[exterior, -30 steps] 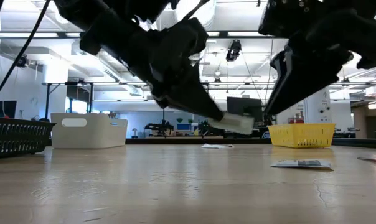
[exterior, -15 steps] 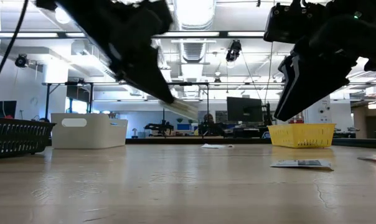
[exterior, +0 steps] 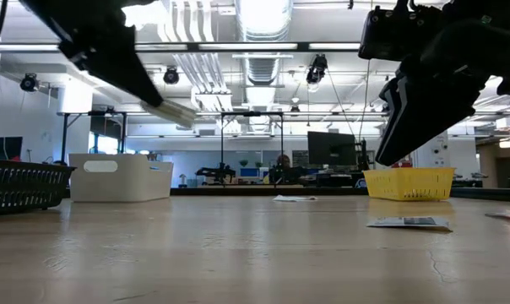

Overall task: Pick & Place First Aid Supplies
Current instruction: Put the green bandage pack into the black bin, then put the gray towelette pack into the white bin

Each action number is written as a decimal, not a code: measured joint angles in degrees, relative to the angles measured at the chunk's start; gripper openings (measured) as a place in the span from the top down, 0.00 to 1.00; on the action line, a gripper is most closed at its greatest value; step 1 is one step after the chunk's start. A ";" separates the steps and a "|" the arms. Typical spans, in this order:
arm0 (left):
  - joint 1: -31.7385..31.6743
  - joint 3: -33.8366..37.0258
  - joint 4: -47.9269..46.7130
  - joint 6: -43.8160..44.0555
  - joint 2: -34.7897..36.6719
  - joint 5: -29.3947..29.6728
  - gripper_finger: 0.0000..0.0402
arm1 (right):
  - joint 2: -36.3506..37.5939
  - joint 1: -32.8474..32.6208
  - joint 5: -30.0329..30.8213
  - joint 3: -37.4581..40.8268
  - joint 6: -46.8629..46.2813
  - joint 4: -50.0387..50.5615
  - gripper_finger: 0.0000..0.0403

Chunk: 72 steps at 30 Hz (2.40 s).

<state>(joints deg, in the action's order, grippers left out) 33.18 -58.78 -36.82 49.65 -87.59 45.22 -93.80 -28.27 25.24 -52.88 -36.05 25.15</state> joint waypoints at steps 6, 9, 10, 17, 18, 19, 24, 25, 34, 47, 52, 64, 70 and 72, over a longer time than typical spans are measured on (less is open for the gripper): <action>3.75 0.00 -10.75 11.55 1.45 0.72 1.00 | -0.01 0.00 -0.02 0.00 0.00 0.00 0.84; 5.80 0.00 -14.49 16.23 1.83 0.02 1.00 | -0.02 0.00 -0.02 0.02 0.00 0.00 0.84; 6.43 -0.02 -15.71 17.56 1.97 -0.40 1.00 | -0.02 0.00 -0.02 0.00 0.00 0.00 0.84; 9.86 -0.02 -25.15 27.53 2.41 -3.25 1.00 | -0.02 0.00 -0.02 0.02 0.00 -0.02 0.82; 10.18 -0.02 -26.51 28.82 2.42 -4.30 1.00 | -0.02 0.00 -0.02 0.02 -0.08 -0.04 0.82; 10.47 -0.02 -27.82 30.04 2.42 -5.41 1.00 | -0.02 0.00 -0.02 0.02 -0.23 -0.04 0.82; 12.01 -0.02 -35.32 35.64 2.42 -8.34 1.00 | -0.02 0.00 -0.04 0.01 -0.31 -0.07 0.81; 12.30 -0.02 -36.61 36.66 2.42 -8.34 1.00 | -0.02 0.00 -0.04 0.02 -0.33 -0.07 0.81; 14.19 -0.02 -45.35 46.40 2.45 -15.88 1.00 | -0.02 0.00 -0.04 0.02 -0.43 -0.09 0.85; 14.42 1.64 -42.52 49.99 2.40 -23.24 1.00 | -0.02 0.00 -0.02 0.02 -0.43 -0.20 0.83; 14.40 3.53 -41.75 50.51 2.38 -23.42 0.97 | -0.02 0.00 -0.02 0.01 -0.43 -0.22 0.82; 14.40 5.64 -41.68 52.27 2.36 -23.41 0.77 | -0.02 0.00 -0.02 0.02 -0.42 -0.22 0.85; 14.39 4.47 -41.90 51.87 3.88 -23.32 0.73 | 0.02 0.01 -2.43 0.02 -0.33 -0.14 0.87; 14.39 3.37 -41.98 51.37 4.54 -21.88 0.73 | 0.20 0.02 -4.43 0.02 -0.10 -0.05 0.88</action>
<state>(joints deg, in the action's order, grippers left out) 47.57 -55.42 -78.80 101.02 -83.05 23.34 -93.60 -28.25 20.80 -52.86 -36.15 25.10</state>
